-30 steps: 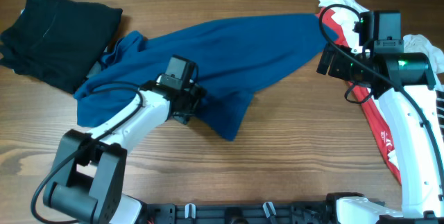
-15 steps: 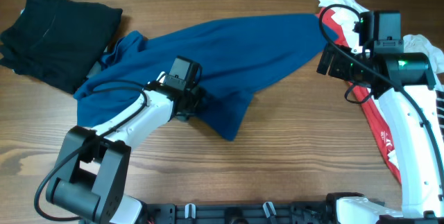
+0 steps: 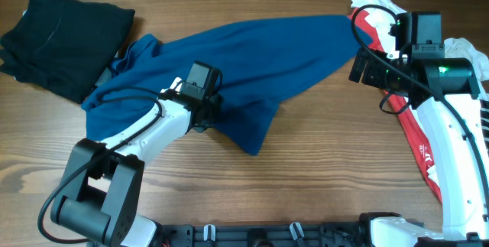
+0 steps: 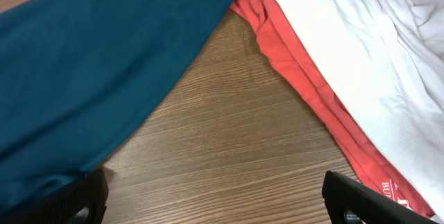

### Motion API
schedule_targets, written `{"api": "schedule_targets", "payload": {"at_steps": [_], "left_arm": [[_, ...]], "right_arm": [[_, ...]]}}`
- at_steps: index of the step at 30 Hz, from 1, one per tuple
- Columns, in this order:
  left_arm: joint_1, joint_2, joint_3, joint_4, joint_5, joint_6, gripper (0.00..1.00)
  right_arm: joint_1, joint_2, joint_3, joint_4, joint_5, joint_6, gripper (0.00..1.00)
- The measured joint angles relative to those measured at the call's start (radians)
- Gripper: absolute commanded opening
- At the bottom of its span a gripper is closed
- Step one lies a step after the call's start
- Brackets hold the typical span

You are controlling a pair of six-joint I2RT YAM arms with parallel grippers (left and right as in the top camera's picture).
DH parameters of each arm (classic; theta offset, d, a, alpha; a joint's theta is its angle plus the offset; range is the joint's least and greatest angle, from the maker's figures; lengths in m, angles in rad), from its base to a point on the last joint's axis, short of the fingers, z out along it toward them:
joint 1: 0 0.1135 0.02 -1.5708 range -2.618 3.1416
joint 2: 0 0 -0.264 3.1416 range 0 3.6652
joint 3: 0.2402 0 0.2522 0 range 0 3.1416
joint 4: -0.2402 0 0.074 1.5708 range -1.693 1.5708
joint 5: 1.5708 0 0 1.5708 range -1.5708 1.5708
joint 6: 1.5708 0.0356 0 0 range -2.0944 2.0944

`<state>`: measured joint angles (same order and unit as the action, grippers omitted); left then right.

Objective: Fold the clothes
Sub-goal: 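Reach the left gripper to the polo's left edge and grasp it, then grasp the polo's right end with the right gripper, spread both grippers apart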

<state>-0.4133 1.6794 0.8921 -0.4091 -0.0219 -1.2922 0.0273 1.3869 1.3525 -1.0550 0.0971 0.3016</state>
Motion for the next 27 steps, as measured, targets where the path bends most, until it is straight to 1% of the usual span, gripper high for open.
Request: {"api": "schedule_targets", "payload": {"at_steps": [5,9,12,14,17,22,27], "left_arm": [[0.000,0.000,0.000,0.003,-0.003,0.020,0.04],[0.000,-0.004,0.000,0.002,-0.005,0.112,0.04],[0.002,-0.050,0.000,-0.051,-0.004,0.188,0.04],[0.013,-0.130,0.000,-0.114,-0.005,0.222,0.04],[0.067,-0.304,0.000,-0.222,-0.019,0.264,0.04],[0.258,-0.603,0.002,-0.368,-0.065,0.292,0.04],[0.397,-0.760,0.004,-0.443,-0.084,0.302,0.04]], "right_arm": [[0.000,0.000,0.000,0.000,0.000,0.000,1.00],[0.000,0.000,0.000,0.000,0.000,0.000,1.00],[0.000,0.000,0.000,0.000,0.000,0.000,1.00],[0.000,0.000,0.000,0.001,0.000,0.000,1.00],[0.000,0.000,0.000,0.003,0.000,0.000,1.00],[0.000,0.003,0.000,0.009,-0.001,0.000,1.00],[0.000,0.047,0.000,0.026,-0.007,-0.004,1.00]]}}
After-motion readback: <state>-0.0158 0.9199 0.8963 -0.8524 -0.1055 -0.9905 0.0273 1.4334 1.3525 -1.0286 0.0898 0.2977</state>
